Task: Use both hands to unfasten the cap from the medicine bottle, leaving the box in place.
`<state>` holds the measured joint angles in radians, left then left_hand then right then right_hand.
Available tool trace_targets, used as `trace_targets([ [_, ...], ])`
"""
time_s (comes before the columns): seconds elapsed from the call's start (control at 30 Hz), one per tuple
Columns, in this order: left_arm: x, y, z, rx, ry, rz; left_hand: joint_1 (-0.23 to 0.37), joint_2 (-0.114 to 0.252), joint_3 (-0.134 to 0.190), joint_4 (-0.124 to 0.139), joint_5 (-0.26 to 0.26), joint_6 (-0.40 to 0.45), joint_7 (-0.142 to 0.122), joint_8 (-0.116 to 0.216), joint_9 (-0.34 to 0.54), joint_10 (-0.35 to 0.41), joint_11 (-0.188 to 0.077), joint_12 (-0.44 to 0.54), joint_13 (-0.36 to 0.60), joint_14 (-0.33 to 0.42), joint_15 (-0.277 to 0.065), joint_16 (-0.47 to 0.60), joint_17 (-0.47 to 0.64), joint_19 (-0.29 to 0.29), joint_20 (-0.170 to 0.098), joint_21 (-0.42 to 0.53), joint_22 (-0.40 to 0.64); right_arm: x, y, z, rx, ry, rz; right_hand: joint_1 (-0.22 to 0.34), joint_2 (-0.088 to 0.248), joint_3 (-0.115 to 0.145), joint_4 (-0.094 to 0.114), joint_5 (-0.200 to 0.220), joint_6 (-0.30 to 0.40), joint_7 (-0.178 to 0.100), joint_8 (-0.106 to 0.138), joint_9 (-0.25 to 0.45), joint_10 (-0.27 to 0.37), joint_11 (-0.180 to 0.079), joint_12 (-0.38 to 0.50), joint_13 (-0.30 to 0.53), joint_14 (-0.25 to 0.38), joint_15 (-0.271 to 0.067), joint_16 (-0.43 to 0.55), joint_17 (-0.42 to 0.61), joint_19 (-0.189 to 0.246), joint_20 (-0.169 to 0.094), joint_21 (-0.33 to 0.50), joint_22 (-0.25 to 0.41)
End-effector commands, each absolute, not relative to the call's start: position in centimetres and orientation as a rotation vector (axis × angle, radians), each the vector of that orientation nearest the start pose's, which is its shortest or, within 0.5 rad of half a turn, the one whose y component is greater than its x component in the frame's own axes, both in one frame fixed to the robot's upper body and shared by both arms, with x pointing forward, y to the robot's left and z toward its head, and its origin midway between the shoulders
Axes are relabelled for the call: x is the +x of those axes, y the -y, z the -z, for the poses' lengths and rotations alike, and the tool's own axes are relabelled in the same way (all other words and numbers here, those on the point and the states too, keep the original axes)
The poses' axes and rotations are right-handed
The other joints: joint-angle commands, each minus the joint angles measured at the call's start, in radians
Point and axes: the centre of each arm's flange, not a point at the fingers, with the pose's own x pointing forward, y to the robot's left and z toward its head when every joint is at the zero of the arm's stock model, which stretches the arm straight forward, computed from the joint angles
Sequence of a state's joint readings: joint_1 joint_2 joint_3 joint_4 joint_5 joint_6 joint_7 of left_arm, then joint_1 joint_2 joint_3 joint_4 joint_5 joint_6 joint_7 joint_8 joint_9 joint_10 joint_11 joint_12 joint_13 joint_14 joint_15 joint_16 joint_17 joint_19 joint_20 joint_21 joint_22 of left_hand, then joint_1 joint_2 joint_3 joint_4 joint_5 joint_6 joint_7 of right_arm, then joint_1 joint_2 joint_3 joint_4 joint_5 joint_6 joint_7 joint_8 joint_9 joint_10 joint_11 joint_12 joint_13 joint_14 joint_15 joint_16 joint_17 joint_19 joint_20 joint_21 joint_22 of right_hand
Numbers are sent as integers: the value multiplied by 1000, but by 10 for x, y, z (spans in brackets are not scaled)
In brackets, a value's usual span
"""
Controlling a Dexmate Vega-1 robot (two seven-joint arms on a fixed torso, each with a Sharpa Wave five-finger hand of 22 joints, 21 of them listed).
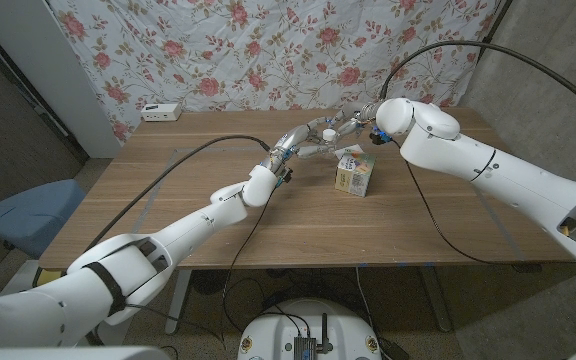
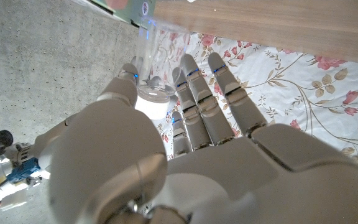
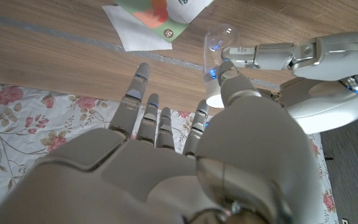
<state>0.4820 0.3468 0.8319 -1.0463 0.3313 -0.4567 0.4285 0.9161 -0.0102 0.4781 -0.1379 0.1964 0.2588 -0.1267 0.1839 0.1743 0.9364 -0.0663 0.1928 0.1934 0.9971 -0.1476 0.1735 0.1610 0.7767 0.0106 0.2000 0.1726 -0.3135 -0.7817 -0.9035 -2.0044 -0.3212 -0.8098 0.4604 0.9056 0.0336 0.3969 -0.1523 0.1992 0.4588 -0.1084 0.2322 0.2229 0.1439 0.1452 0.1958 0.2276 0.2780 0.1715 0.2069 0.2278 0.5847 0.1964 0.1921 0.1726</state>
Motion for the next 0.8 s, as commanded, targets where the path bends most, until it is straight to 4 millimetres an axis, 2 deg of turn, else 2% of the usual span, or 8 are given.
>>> trace_targets([
  [0.03, 651, -81, -20, 869, 1054, 182, 5, 10, 11, -2, 5, -1, -1, 1, 3, 64, -58, 4, 5, 1, -49, 1, 1, -1, -3, 0, 3, 565, 152, -128, -1359, 269, -209, -31, -14, -14, 12, -12, -6, 35, -11, 0, -12, 15, 1, 2, -8, 3, 0, 3, -7, -1, -1, 3],
  [0.27, 648, -81, -18, 872, 1053, 184, 5, 10, 13, -2, 5, -2, 0, 1, 3, 64, -58, 4, 5, 0, -49, 1, 1, -1, -3, 0, 3, 563, 156, -127, -1326, 291, -220, -75, -30, -36, 27, -20, -9, 69, -15, -1, -15, 31, 4, 2, -10, 12, 1, 2, -8, 2, 0, 3],
  [0.43, 647, -81, -17, 871, 1055, 183, 5, 10, 13, -3, 5, -1, 0, 2, 3, 65, -58, 5, 5, 1, -49, 1, 1, -1, -3, 0, 3, 562, 157, -125, -1309, 305, -219, -105, -35, -49, 38, -23, 4, 82, -11, -1, -8, 36, 9, 3, -2, 13, 5, 2, -1, -1, 4, 3],
  [0.6, 645, -81, -16, 874, 1054, 186, 5, 9, 14, -3, 5, -1, 0, 2, 3, 65, -57, 5, 5, 1, -48, 1, 1, -1, -3, 0, 3, 562, 158, -122, -1291, 316, -214, -143, -42, -66, 51, -26, 18, 113, -7, 0, 4, 47, 15, 3, 11, 16, 11, 1, 9, -6, 8, 3],
  [0.8, 644, -81, -15, 873, 1054, 183, 4, 9, 14, -3, 5, -1, 1, 2, 3, 65, -57, 4, 5, 1, -49, 1, 1, -2, -3, 0, 3, 561, 159, -120, -1285, 318, -209, -170, -50, -77, 58, -26, 37, 122, -1, 1, 14, 51, 19, 4, 21, 18, 14, 0, 15, -6, 10, 3],
])
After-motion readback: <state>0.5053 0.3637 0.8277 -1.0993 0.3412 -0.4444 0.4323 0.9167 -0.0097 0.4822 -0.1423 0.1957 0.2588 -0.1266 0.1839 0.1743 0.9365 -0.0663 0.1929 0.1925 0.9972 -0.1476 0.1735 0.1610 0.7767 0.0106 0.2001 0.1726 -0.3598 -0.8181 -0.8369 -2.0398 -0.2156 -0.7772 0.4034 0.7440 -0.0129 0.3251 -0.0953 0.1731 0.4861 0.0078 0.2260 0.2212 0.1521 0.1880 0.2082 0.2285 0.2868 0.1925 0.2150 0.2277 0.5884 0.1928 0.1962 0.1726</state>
